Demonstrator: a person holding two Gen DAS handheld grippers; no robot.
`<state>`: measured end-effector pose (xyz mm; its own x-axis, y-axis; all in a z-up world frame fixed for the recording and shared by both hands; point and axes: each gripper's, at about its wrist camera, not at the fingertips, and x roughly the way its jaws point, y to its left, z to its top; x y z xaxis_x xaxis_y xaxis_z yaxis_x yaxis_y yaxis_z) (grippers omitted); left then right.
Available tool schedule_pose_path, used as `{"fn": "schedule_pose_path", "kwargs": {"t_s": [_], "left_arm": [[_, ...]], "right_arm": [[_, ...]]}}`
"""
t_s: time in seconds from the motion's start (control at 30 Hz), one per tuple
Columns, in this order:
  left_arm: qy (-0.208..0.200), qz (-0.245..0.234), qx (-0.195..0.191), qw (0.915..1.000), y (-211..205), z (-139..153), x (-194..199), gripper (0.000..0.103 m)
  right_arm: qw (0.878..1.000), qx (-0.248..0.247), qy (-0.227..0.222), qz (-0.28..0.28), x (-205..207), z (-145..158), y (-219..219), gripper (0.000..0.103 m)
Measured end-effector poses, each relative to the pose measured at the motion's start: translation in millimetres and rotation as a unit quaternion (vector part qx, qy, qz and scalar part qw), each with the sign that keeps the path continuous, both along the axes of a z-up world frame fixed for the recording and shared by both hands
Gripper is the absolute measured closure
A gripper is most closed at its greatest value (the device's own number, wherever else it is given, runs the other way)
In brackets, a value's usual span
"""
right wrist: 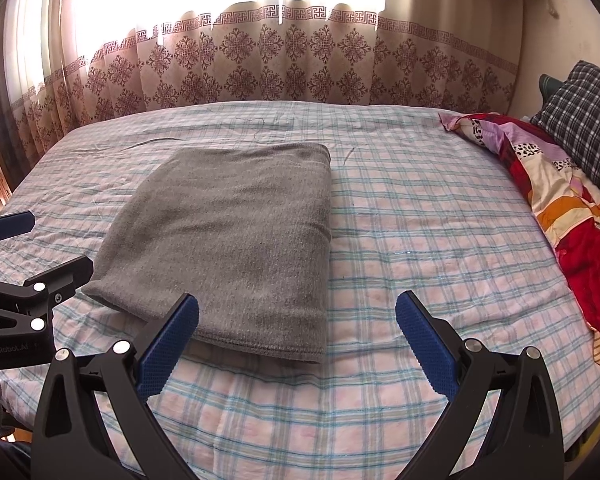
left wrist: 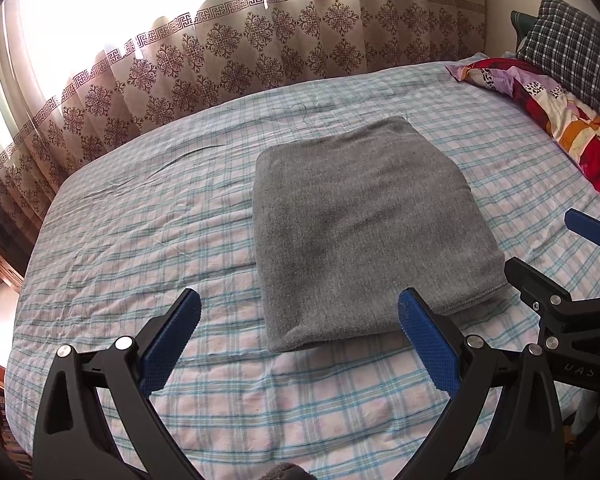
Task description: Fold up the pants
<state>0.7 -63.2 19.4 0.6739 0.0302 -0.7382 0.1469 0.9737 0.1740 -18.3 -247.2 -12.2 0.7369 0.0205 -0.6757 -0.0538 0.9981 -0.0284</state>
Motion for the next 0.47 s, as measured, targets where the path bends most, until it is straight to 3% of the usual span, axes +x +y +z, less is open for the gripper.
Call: {"fn": "schedule_pose_path", "kwargs": {"t_s": [0.27, 0.47], "left_arm": [[0.009, 0.0, -0.002, 1.0, 2.7, -4.5, 3.6, 0.003], [0.035, 0.03, -0.022, 0.9987, 22.0, -15.4, 15.2, 0.003]], "right_arm": [[1.0, 0.0, 0.006, -0.002, 1.7, -4.3, -0.2, 0.005], [1.0, 0.002, 0.015, -0.006, 4.7, -9.2, -3.1, 0.005]]}}
